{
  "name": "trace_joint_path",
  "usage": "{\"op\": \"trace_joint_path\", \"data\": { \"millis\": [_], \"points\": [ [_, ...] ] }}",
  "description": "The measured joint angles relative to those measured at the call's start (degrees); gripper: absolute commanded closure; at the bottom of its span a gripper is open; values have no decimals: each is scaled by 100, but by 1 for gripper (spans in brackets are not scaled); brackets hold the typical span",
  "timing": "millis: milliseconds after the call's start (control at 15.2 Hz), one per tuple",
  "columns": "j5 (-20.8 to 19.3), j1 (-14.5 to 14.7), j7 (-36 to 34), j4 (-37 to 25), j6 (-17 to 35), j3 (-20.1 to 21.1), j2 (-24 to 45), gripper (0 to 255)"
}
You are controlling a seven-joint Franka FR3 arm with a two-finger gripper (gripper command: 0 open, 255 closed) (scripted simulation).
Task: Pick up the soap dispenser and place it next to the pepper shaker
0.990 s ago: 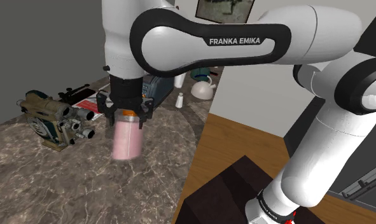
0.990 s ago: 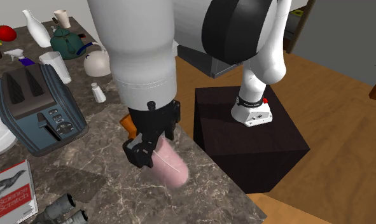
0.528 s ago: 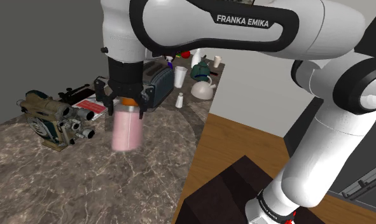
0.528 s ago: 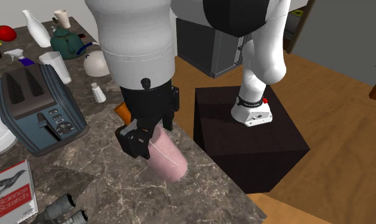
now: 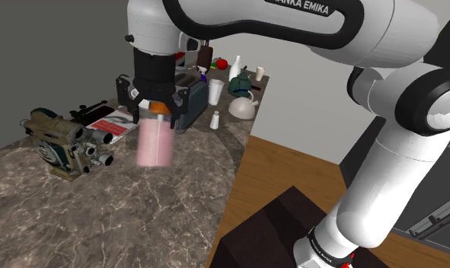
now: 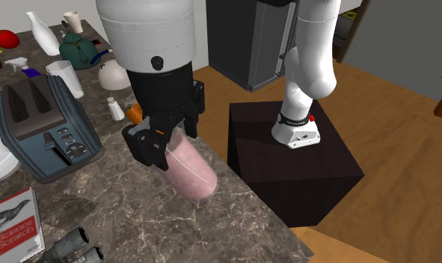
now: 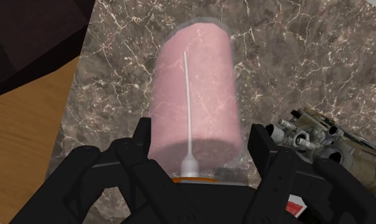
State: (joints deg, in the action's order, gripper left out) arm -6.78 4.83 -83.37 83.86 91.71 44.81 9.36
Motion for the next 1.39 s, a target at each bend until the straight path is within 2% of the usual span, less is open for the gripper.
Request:
{"op": "trace_joint_path", "data": {
  "millis": [330,792,1386],
  "points": [
    [384,-577,813,612,264,-285,-504,255],
    [624,-1156,1863,1161,590,-753,-811,255],
    [528,-1728,2964,1111,747,-1291,-569,255]
  ]
}}
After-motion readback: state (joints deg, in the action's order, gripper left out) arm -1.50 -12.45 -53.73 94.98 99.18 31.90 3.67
